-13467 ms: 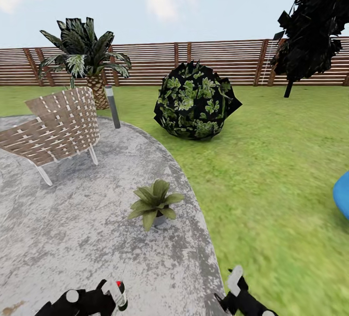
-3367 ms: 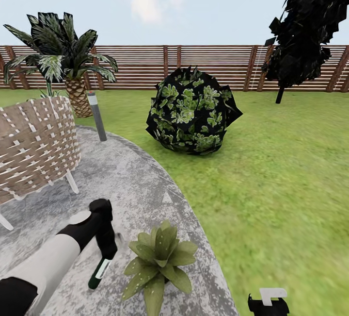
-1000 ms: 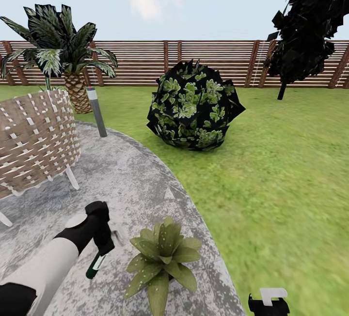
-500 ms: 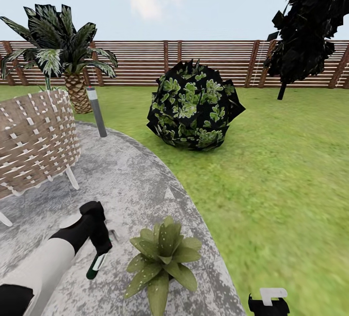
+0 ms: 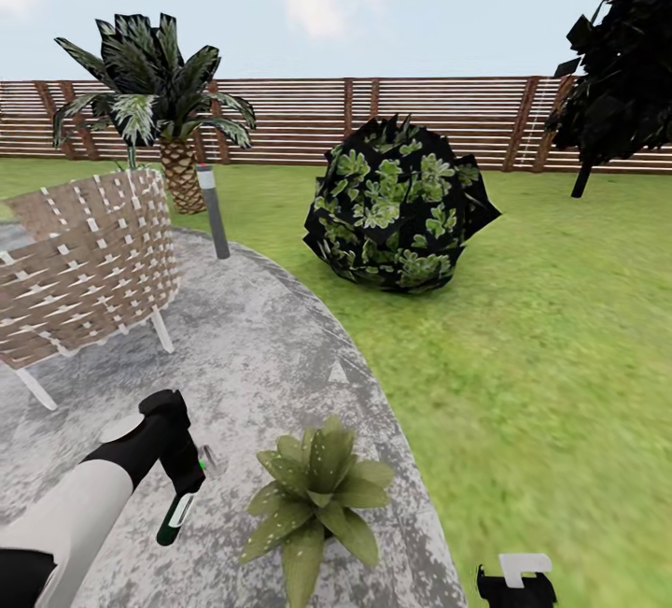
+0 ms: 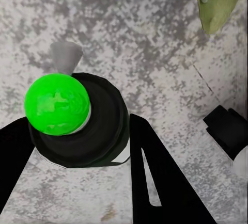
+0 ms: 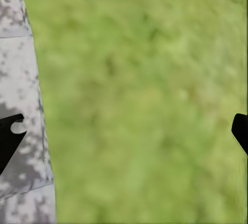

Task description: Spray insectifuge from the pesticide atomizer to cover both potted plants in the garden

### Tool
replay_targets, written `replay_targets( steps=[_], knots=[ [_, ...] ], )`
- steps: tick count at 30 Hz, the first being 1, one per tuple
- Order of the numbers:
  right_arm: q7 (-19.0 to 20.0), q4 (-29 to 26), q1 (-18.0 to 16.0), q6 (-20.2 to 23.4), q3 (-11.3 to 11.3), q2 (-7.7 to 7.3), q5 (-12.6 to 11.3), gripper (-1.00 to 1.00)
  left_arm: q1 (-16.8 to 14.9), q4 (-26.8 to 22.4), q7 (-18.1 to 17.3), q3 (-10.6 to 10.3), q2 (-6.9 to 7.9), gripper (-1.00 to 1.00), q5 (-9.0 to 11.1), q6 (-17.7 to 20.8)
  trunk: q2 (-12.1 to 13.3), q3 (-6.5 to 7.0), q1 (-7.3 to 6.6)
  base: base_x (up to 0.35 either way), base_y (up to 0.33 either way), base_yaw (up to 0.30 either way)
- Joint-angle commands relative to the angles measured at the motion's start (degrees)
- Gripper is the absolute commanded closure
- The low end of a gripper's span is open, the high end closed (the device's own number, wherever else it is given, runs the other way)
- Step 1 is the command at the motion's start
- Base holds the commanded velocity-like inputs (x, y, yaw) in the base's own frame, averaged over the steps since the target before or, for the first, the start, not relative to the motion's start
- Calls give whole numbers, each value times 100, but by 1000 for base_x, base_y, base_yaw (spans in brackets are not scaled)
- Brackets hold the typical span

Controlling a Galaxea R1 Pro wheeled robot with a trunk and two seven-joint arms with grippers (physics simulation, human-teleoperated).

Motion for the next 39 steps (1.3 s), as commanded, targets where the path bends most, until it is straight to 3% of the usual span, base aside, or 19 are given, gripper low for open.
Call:
replay_targets(
  steps=[1,11,30,31,34,36,39],
  knots=[
    [-5,2,-2,-15,52,-2,-57,-100,-5,-16,-33,-27,1,100,-18,173,-2,-5,-1,0,-277,18],
    [4,-7,-2,-14,50,2,-69,-100,-7,-15,-30,-51,6,100,-20,369,-2,-5,-1,-97,-269,14],
    [5,1,-2,-14,55,14,-73,-100,-41,-9,-42,-77,-20,100,-64,573,-2,-5,-1,-28,-279,272],
    [7,1,-2,-14,54,14,-72,-100,-47,-3,-287,-128,-98,100,-69,568,-2,-5,-1,0,-286,279],
    [10,1,-2,-14,57,14,-73,-100,-38,-12,-964,-353,-128,100,-248,564,-2,-5,-1,0,-286,278],
    [10,1,-2,-14,57,14,-73,-100,-27,-29,-1148,-435,-125,100,-397,559,-2,-5,-1,0,-286,279],
    [7,1,-2,-14,58,15,-73,-100,-17,-21,-1202,-455,-107,100,-469,550,-2,-5,-1,-16,-286,279]
  ],
)
